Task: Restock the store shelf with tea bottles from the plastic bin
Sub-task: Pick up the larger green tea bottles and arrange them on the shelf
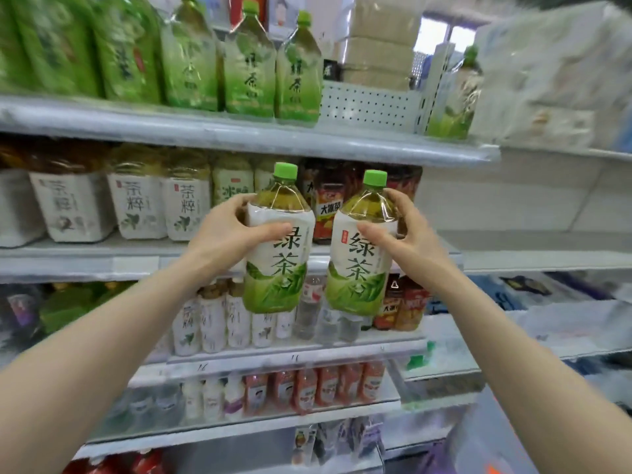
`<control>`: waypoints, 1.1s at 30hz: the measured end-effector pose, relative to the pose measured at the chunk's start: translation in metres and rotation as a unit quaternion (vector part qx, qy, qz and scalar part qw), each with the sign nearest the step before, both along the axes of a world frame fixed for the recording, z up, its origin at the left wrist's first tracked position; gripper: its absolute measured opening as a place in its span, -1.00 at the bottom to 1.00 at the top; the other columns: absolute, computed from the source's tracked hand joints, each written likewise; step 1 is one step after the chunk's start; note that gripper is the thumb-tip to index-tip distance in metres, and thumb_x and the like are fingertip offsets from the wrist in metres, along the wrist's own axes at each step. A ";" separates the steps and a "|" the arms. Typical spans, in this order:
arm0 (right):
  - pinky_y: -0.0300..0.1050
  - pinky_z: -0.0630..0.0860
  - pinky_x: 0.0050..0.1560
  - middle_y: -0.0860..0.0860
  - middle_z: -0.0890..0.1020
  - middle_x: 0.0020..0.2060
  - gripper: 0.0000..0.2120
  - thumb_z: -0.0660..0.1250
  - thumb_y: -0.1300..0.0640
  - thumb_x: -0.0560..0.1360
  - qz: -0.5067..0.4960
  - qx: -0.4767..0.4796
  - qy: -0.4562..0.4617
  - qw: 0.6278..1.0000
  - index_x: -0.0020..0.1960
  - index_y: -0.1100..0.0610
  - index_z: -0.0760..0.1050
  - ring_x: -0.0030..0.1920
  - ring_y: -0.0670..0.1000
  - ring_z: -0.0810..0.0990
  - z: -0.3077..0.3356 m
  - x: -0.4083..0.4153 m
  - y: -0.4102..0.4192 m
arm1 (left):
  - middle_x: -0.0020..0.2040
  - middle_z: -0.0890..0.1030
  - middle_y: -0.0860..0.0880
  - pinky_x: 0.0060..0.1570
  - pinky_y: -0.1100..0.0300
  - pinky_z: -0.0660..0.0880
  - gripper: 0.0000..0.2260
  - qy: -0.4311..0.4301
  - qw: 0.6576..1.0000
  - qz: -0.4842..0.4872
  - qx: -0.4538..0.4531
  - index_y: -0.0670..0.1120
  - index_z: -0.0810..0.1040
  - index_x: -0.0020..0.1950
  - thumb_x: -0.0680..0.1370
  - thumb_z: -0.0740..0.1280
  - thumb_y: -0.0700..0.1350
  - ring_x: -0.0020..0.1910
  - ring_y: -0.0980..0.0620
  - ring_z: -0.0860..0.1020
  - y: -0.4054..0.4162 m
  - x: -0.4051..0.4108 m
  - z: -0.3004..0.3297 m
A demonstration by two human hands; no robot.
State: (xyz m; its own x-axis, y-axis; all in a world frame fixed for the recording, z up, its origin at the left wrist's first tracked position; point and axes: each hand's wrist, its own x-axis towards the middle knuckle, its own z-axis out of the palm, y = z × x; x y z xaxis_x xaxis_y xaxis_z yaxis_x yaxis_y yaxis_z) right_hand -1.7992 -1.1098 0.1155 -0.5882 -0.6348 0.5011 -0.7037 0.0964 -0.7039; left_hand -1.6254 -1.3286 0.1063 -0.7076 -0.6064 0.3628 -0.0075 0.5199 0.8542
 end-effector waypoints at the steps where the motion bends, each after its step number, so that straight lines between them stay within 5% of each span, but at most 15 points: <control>1: -0.25 0.55 0.05 -0.36 0.54 0.07 -0.44 0.43 -0.17 0.45 0.003 -0.008 0.005 1.000 0.38 -0.20 0.31 0.09 -0.29 0.56 0.014 -0.006 0.000 | 0.03 0.66 0.12 -0.20 0.28 0.57 -0.25 0.007 1.000 -0.009 0.010 0.02 0.49 0.30 0.17 0.53 0.25 -0.09 0.18 0.65 0.002 -0.006 0.014; 5: 0.01 0.60 0.12 -0.18 0.63 0.09 -0.40 0.47 -0.22 0.36 0.026 -0.063 0.003 0.998 0.35 -0.17 0.39 0.05 -0.16 0.65 0.074 -0.036 -0.002 | -0.09 0.72 0.07 -0.13 0.15 0.60 -0.40 0.032 0.999 -0.032 0.025 0.03 0.59 0.13 0.15 0.55 0.21 -0.14 0.12 0.69 0.000 -0.031 0.068; 11: -0.01 0.61 0.09 -0.03 0.65 0.08 -0.25 0.49 -0.12 0.37 0.067 -0.137 0.006 0.988 0.48 0.03 0.31 0.03 -0.06 0.68 0.167 -0.087 -0.019 | 0.08 0.67 0.01 0.10 -0.01 0.58 -0.07 0.076 0.997 0.014 -0.023 -0.02 0.53 0.28 0.01 0.55 0.41 0.02 0.01 0.66 -0.015 -0.063 0.134; 16: 0.07 0.61 0.10 0.01 0.62 0.17 -0.29 0.47 -0.16 0.40 0.082 -0.157 0.047 0.983 0.46 0.02 0.33 0.09 -0.01 0.66 0.219 -0.130 -0.054 | 0.02 0.70 0.03 0.10 -0.04 0.58 -0.13 0.127 0.991 0.037 -0.033 -0.05 0.56 0.21 0.03 0.53 0.39 -0.01 0.02 0.67 -0.025 -0.082 0.176; 23: -0.09 0.61 -0.02 -0.09 0.64 0.03 -0.38 0.43 -0.06 0.48 0.108 -0.131 0.058 0.984 0.46 0.03 0.31 -0.02 -0.12 0.67 0.231 -0.171 -0.120 | -0.08 0.72 0.04 0.08 0.00 0.59 -0.36 0.183 0.980 0.072 -0.022 -0.02 0.62 0.07 0.12 0.57 0.29 -0.07 0.04 0.69 -0.046 -0.105 0.208; 29: -0.26 0.60 -0.17 -0.04 0.62 0.05 -0.46 0.38 0.03 0.53 0.130 -0.116 0.018 0.985 0.45 0.07 0.30 -0.07 -0.19 0.65 0.227 -0.193 -0.155 | -0.04 0.71 0.06 0.10 -0.05 0.58 -0.35 0.175 0.977 0.114 -0.036 0.04 0.62 0.05 0.10 0.50 0.39 -0.03 0.01 0.67 -0.059 -0.121 0.219; 33: 0.00 0.61 0.09 0.00 0.61 0.11 -0.45 0.37 0.00 0.54 0.128 -0.096 -0.001 0.987 0.47 0.03 0.28 0.05 -0.05 0.63 0.221 -0.202 -0.162 | -0.06 0.72 0.06 0.07 -0.05 0.61 -0.33 0.178 0.978 0.104 -0.039 0.01 0.61 0.07 0.09 0.51 0.37 -0.06 0.03 0.69 -0.062 -0.129 0.223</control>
State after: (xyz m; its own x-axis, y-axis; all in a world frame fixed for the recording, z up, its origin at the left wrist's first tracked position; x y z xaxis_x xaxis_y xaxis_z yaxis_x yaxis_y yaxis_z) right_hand -2.0013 -1.2720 0.3366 -0.4215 -0.6562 0.6259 -0.6865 -0.2202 -0.6930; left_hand -1.7548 -1.3908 0.3295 -0.3923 -0.6843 0.6147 0.1701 0.6028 0.7796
